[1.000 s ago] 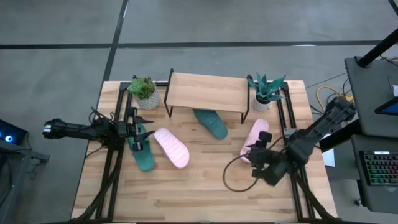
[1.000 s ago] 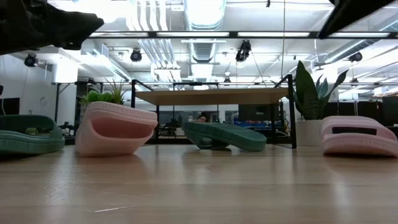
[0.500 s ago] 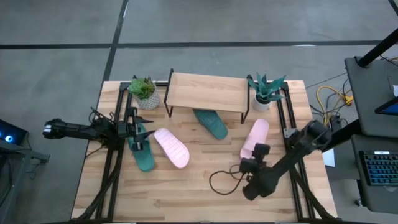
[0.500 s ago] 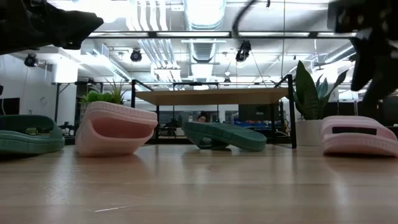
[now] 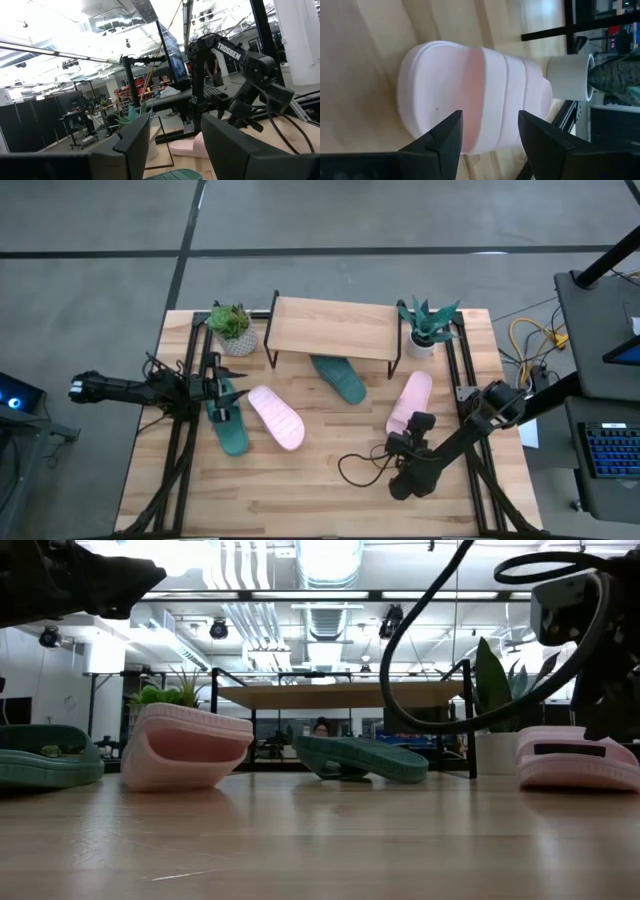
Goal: Pick and place slides into the shelf
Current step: Put the right pink slides on the shelf
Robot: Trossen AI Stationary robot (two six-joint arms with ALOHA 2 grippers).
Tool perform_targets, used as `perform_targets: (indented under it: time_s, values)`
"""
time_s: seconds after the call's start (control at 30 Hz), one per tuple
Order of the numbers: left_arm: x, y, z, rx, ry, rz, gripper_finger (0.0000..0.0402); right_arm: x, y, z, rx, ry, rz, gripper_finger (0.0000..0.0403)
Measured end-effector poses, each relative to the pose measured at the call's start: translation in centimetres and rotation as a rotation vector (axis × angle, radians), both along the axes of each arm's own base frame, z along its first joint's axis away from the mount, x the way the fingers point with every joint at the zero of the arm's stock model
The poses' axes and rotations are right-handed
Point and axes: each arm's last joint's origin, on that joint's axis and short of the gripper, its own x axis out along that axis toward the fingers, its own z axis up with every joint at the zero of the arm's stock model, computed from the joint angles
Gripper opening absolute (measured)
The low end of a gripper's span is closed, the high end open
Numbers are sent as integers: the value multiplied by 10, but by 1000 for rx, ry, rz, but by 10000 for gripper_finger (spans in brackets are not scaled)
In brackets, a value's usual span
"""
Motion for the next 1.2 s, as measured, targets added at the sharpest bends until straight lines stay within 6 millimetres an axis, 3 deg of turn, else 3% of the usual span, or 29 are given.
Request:
perform_targets:
  time_s: [0.8, 1.2]
  values:
    - [0, 0, 0, 0, -1, 0, 164, -19, -26, -33, -99, -17, 27, 182]
    - [0, 0, 0, 0, 0, 0, 164, -12, -36, -34, -92, -34, -52, 169]
